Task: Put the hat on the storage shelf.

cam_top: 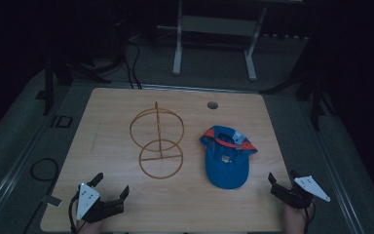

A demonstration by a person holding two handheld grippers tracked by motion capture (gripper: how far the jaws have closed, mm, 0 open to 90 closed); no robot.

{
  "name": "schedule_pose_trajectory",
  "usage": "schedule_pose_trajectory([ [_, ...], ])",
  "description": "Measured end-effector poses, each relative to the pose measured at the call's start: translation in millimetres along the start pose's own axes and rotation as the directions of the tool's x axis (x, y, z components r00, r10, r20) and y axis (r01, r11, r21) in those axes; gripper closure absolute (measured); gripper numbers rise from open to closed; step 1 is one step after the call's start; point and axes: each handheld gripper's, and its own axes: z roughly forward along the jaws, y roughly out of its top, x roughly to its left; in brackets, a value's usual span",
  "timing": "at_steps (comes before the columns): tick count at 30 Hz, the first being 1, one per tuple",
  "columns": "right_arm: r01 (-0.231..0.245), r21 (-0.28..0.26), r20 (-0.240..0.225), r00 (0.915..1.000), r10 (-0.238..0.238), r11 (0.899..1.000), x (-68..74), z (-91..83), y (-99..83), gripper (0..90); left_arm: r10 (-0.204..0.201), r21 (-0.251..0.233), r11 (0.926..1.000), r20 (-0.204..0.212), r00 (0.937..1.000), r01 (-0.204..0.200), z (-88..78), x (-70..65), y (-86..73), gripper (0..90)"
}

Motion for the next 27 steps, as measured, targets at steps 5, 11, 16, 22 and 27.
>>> schedule_pose_trajectory([
  [5,-0.007,0.008,-0.009,0.9999,0.007,1.000,0.4,-0.5,-0.2,12.8,-0.001,0.001,1.0000,0.001,1.0000,0.001,0.3,-1.5,0.7,1.1],
  [11,-0.020,0.048,-0.083,0.9963,0.024,0.999,0.5,3.5,1.4,13.8,0.007,-0.011,0.9999,-0.012,0.9999,-0.007,2.4,-8.2,2.1,1.1],
  [16,0.024,0.061,-0.090,0.9958,-0.018,0.998,4.9,6.0,2.8,13.7,0.052,-0.033,0.9982,0.021,0.9984,-0.051,1.1,-18.5,4.3,1.1],
  [22,0.002,0.062,-0.114,0.9935,0.005,0.998,4.8,5.7,9.7,13.3,0.114,-0.024,0.9934,0.058,0.9918,-0.113,1.8,-26.7,3.5,1.1],
  [27,0.023,0.030,-0.172,0.9850,-0.017,0.999,9.4,8.4,24.9,12.4,0.036,-0.008,0.9994,0.124,0.9916,-0.035,3.0,-27.5,4.9,1.1],
])
